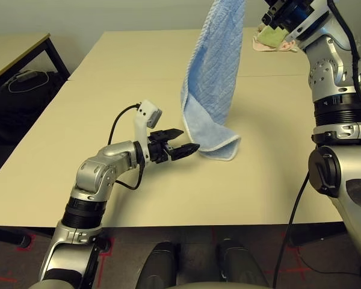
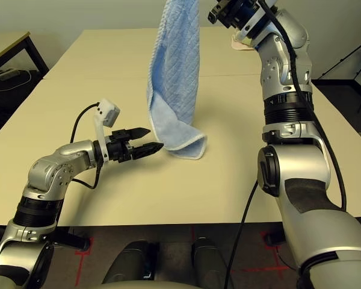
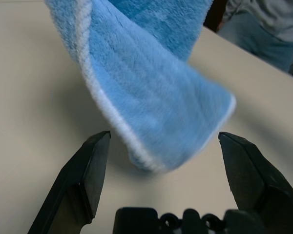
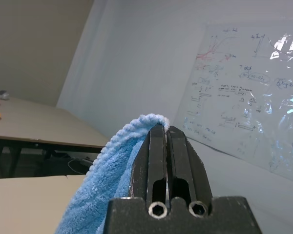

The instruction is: Fold the towel and set it aside.

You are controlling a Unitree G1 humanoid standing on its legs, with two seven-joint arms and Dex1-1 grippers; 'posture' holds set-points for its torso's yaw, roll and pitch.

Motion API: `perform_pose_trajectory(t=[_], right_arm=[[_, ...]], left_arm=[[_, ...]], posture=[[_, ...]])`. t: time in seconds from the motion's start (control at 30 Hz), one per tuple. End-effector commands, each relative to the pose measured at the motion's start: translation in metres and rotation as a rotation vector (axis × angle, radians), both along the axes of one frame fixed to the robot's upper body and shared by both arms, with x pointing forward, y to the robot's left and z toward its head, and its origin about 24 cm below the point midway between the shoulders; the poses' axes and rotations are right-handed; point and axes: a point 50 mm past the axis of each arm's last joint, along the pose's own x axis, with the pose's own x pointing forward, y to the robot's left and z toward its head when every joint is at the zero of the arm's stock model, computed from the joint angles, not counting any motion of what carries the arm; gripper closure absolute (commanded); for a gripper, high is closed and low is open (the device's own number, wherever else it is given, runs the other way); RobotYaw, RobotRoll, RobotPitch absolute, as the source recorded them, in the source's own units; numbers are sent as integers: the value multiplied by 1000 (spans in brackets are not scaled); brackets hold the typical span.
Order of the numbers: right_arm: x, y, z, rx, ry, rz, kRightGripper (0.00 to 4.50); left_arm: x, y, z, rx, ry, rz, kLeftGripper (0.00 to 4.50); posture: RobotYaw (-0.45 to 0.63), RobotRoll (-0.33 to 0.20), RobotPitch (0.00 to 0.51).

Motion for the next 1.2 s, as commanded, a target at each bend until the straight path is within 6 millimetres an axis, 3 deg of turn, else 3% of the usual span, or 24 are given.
perform_pose_trajectory(t=[0.03,0.2,0.4,0.67,0.93,1.2], right_arm=[[-2,-3,0,19,-13,-6,4485],[-2,-4,0,18,-11,-11,4485],[-3,-5,1,14,-16,-14,4485],[-3,-5,2,12,-22,-19,4485],[-4,-5,5,9,-29,-18,4485],[-4,-4,6,3,-28,-17,4485]], left_arm=[[0,-6,-5,-42,52,-7,0],[-4,-13,-22,-24,127,-52,0],[-9,-7,-37,16,198,-88,0],[-14,-2,-44,30,235,-116,0],[-9,-11,-43,-4,227,-118,0],[12,-27,-44,-39,154,-57,0]], posture=[[77,0,43],[72,0,42],[67,0,40],[74,0,41],[77,0,40],[76,0,38]])
